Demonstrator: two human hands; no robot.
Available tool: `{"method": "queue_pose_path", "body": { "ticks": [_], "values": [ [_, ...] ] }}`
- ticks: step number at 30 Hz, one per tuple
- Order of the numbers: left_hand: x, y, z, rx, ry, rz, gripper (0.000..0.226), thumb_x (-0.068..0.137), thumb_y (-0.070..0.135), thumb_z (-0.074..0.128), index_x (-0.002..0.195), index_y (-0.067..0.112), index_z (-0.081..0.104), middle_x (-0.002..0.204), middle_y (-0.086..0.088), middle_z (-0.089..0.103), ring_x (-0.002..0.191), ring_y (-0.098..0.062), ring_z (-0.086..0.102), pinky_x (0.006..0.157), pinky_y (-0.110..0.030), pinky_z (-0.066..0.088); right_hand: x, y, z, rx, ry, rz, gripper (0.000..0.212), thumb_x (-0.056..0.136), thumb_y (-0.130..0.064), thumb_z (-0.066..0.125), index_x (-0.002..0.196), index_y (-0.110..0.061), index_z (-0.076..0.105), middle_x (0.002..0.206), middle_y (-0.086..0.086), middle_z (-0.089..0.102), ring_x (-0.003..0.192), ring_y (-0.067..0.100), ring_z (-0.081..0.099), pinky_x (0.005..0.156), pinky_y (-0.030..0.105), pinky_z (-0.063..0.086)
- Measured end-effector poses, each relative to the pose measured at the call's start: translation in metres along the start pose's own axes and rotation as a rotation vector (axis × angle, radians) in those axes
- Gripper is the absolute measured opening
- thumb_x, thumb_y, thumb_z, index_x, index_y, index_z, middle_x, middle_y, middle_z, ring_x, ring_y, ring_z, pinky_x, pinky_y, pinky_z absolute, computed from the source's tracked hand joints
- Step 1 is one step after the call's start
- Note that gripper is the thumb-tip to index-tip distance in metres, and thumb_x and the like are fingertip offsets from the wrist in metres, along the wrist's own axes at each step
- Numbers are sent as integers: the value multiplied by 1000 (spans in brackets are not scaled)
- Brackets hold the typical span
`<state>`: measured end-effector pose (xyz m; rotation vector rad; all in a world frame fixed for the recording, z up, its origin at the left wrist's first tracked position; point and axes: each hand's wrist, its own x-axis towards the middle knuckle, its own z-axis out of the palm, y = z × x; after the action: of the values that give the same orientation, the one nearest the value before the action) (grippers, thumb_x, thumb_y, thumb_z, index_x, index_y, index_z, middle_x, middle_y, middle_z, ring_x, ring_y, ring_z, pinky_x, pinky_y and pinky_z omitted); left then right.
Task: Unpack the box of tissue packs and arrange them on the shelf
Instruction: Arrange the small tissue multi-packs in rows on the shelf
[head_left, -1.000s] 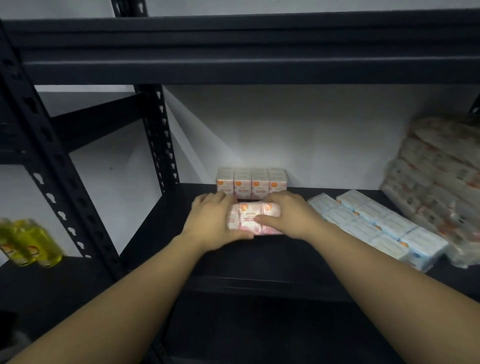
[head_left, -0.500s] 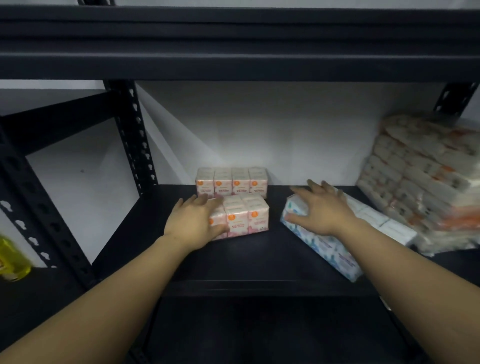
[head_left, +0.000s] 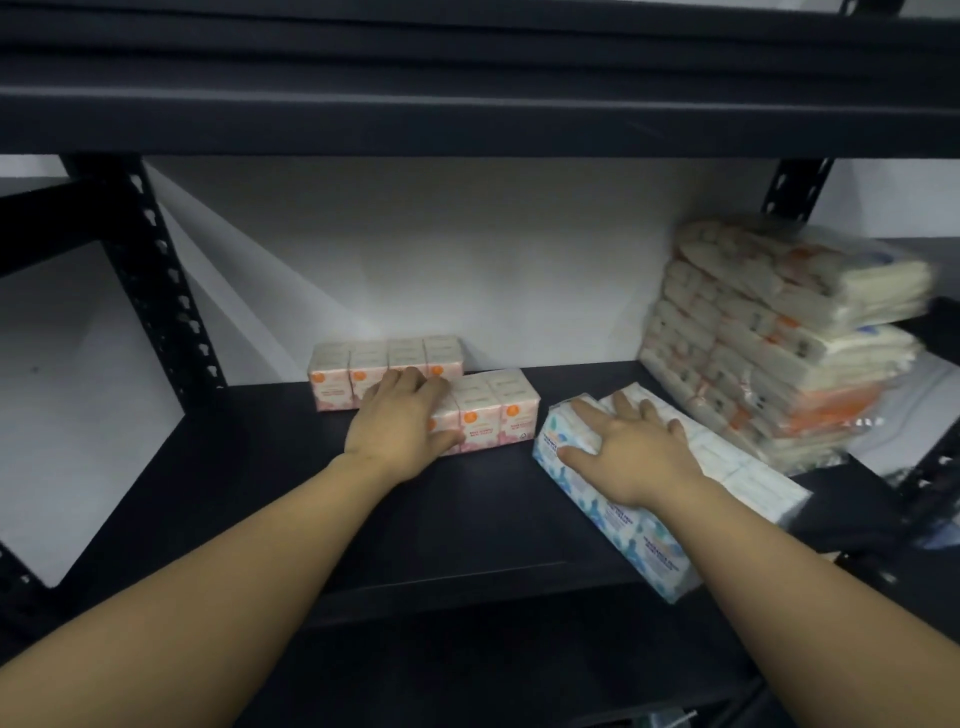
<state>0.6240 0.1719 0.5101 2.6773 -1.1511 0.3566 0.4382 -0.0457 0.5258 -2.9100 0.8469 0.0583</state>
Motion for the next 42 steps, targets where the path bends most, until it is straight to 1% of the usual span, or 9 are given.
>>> {"method": "queue_pose_path", "body": {
  "ticks": [5, 11, 14, 16, 22, 29, 36, 40, 42],
  "values": [
    [34, 40, 16, -86, -8, 96, 69, 83, 60, 73, 140, 26, 57, 129, -6, 54, 121, -28, 47, 103, -42, 40, -2, 12, 2, 17, 18, 14, 80, 92, -79, 32, 161, -49, 5, 173, 4, 4, 158, 34, 1, 124, 59, 7],
    [81, 65, 29, -260, -93, 150, 70, 84, 52, 66, 146, 21, 57, 135, -10, 53, 127, -31, 45, 109, -39, 38, -1, 14, 3, 35, 34, 9, 79, 91, -76, 31, 161, -49, 7, 173, 2, 4, 158, 33, 1, 125, 59, 4],
    [105, 69, 34, -317, -139, 195, 63, 88, 34, 73, 147, 18, 57, 140, -12, 52, 131, -31, 44, 110, -34, 32, 1, 17, 3, 44, 37, 5, 78, 91, -74, 33, 161, -48, 9, 173, 2, 3, 158, 34, 1, 125, 59, 3],
    [119, 69, 37, -323, -149, 231, 60, 90, 30, 75, 146, 18, 57, 141, -11, 53, 131, -29, 46, 109, -31, 31, 2, 17, 2, 53, 35, 5, 78, 91, -73, 34, 161, -49, 9, 173, 2, 3, 158, 34, 1, 125, 59, 2],
    [147, 72, 42, -304, -166, 291, 57, 93, 34, 74, 146, 20, 57, 143, -8, 55, 129, -25, 49, 112, -38, 37, 0, 18, 3, 62, 61, 1, 78, 92, -73, 35, 161, -48, 10, 173, 2, 5, 158, 33, 2, 125, 59, 2],
    [171, 60, 39, -234, -143, 205, 54, 95, 32, 72, 146, 21, 57, 145, -7, 52, 130, -26, 49, 111, -38, 36, 0, 21, 2, 91, 74, 2, 76, 91, -73, 37, 159, -50, 13, 172, 2, 9, 158, 32, 3, 126, 57, 2],
    [174, 57, 35, -102, -120, 202, 57, 94, 45, 70, 147, 26, 56, 144, -5, 51, 129, -25, 50, 106, -42, 45, -1, 21, 0, 109, 73, 11, 76, 90, -72, 40, 158, -51, 14, 173, 2, 9, 158, 31, 3, 126, 56, 1],
    [161, 48, 27, -81, -123, 180, 62, 92, 54, 69, 146, 26, 56, 146, -2, 53, 132, -24, 50, 109, -41, 43, 0, 21, 0, 106, 67, 20, 77, 89, -73, 39, 159, -51, 14, 173, 2, 9, 158, 31, 3, 126, 56, 2],
    [151, 34, 18, -86, -124, 169, 61, 92, 53, 70, 144, 24, 58, 146, -2, 55, 132, -23, 50, 110, -40, 42, 1, 21, -1, 107, 68, 22, 77, 89, -73, 39, 159, -52, 15, 173, 2, 10, 158, 31, 3, 126, 56, 3]
  ]
}}
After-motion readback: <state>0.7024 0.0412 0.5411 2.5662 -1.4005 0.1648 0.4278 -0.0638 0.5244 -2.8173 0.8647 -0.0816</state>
